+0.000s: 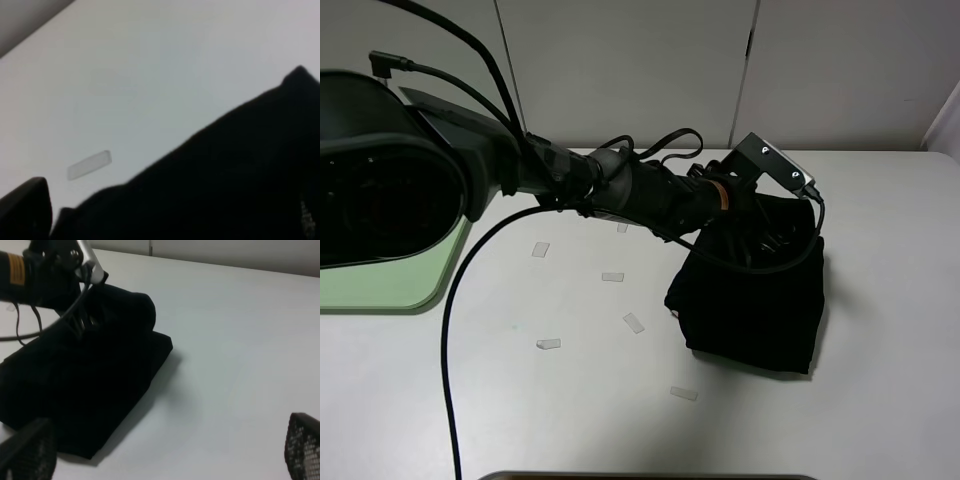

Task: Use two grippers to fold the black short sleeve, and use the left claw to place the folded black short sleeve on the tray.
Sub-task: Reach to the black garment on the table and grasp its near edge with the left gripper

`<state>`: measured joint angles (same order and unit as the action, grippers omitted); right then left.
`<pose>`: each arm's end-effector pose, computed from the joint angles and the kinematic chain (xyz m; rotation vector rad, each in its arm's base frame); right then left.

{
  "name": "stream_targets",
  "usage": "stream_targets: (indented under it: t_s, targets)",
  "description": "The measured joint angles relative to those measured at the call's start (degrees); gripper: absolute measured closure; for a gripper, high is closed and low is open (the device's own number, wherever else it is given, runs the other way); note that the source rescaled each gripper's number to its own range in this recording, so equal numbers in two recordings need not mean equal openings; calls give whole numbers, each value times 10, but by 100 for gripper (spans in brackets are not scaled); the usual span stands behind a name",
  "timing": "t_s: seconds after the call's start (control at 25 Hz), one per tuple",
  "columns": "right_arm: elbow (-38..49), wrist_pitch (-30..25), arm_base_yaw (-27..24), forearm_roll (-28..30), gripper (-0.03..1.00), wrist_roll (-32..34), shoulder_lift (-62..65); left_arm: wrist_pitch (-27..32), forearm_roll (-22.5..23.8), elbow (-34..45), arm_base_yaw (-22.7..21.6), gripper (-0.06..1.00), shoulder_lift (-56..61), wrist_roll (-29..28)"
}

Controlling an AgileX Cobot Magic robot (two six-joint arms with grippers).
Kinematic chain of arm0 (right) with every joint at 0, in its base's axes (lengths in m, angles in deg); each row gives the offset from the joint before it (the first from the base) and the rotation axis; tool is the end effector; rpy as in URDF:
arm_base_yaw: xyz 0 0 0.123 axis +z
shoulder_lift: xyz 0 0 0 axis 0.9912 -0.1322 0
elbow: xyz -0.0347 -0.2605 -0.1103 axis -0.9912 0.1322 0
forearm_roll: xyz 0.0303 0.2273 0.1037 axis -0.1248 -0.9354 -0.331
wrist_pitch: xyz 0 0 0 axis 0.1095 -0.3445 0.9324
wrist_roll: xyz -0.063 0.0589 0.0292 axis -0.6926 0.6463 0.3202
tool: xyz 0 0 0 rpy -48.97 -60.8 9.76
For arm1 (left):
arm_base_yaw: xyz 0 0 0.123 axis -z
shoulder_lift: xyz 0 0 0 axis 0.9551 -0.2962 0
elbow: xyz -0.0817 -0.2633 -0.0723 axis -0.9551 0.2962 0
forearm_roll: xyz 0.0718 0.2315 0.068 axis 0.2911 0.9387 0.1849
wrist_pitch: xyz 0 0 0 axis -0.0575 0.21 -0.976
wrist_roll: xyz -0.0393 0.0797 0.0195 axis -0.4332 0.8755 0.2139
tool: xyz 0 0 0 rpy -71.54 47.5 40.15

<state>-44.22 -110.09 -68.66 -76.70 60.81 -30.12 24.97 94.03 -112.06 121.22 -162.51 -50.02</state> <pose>-0.0018 -0.0067 0.2771 -0.1712 2.0039 0.1039 0.3490 -0.4015 0.0965 1.0295 1.7048 -0.4747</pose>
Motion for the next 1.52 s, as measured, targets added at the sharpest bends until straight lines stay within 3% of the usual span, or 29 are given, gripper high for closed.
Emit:
stream_targets:
  t_s: [0.12, 0.28, 0.6, 0.68, 0.8, 1.08, 1.28, 1.52]
  targets:
    - [0, 0, 0, 0, -3, 0, 0, 0, 0, 0, 1, -4, 4, 0]
    - [0, 0, 0, 0, -3, 0, 0, 46, 0, 0, 1, -4, 31, 0]
    - [0, 0, 0, 0, -3, 0, 0, 270, -10, 3, -5, -4, 143, 0]
    - [0, 0, 0, 0, -3, 0, 0, 295, -10, 29, -5, -4, 162, 0]
    - [0, 0, 0, 0, -3, 0, 0, 281, -11, 94, -5, -4, 184, 0]
    - [0, 0, 0, 0, -3, 0, 0, 177, -13, 218, -6, -4, 192, 0]
    - [0, 0, 0, 0, -3, 0, 0, 104, -13, 250, 12, -4, 192, 0]
    - [0, 0, 0, 0, -3, 0, 0, 59, -17, 254, 53, -4, 176, 0]
